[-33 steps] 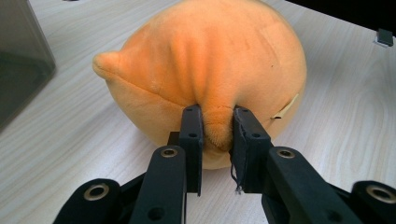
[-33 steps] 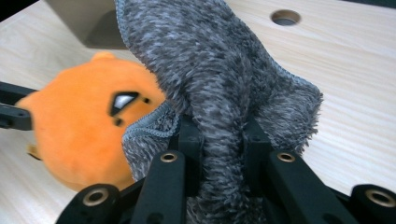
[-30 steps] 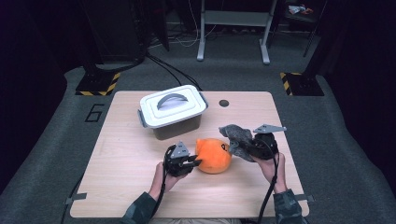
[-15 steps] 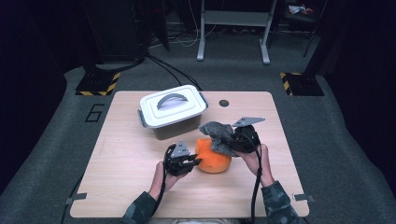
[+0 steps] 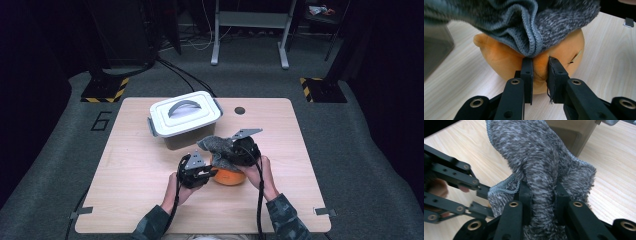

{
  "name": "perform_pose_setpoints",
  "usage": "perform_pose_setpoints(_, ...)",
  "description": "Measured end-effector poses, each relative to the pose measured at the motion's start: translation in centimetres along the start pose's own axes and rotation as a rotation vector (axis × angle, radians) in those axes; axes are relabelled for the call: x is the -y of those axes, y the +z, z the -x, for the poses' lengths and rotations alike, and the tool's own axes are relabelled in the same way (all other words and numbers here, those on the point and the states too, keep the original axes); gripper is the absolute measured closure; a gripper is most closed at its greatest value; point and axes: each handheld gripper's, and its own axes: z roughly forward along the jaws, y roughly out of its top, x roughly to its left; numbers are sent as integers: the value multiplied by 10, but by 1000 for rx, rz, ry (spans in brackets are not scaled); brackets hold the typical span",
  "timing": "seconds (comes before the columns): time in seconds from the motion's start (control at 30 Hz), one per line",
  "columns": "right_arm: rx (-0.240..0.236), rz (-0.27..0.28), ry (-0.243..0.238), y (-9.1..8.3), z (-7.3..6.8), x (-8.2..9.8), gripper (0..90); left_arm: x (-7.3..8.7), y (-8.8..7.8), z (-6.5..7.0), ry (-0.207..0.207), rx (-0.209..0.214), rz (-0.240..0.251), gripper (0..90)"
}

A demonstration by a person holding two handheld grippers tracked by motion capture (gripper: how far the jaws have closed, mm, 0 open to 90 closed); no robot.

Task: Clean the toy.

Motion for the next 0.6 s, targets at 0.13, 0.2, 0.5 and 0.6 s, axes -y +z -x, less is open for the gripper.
perform_pose_setpoints(0.13,21,-4,-20,1,-2,2,745,1,0,0,-5,1,7,767)
perform_pose_setpoints(0.2,29,-5,-28,1,-3,1,745,1,0,0,-10,4,3,768)
perform_pose_setpoints(0.5,41,-1,-24,-3,0,5,744,2,1,0,-12,1,0,772)
perform_pose_setpoints(0.6,47,2,-14,-5,2,7,743,2,1,0,-14,-7,4,773)
